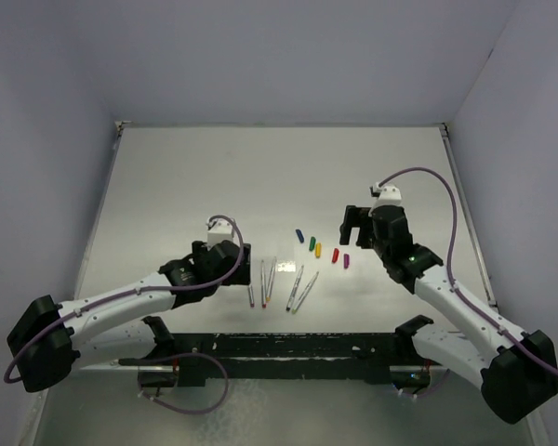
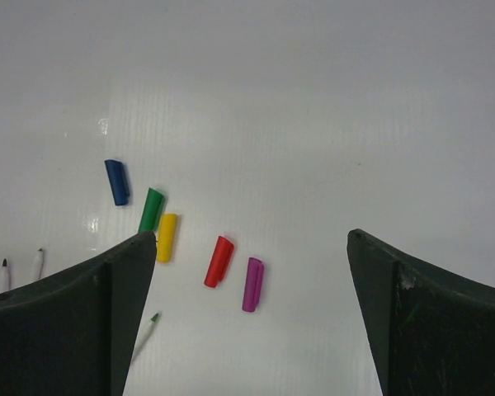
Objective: Insert the pens into the pen caps
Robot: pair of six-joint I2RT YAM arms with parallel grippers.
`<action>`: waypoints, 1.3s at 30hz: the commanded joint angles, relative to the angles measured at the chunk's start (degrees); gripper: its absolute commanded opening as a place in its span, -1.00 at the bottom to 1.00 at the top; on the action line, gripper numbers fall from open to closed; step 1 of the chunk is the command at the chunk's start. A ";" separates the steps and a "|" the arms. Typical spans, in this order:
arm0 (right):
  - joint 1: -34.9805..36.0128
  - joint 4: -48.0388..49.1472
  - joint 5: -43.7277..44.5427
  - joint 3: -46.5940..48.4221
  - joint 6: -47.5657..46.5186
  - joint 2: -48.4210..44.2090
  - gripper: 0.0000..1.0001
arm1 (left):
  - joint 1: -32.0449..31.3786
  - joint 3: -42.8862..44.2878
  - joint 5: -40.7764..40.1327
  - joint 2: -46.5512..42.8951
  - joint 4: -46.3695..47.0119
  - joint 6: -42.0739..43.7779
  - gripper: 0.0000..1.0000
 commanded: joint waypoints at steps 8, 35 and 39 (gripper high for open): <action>0.33 -0.74 4.92 1.60 2.71 3.67 0.96 | 0.18 0.40 6.39 0.96 2.69 -6.04 0.87; 0.33 -2.36 5.43 -0.50 4.57 0.23 0.91 | -0.02 9.75 12.62 15.57 -5.98 -7.27 0.29; 0.33 -0.90 5.13 -0.78 4.23 -0.02 0.92 | -0.01 10.72 12.19 15.66 -7.87 -7.55 0.30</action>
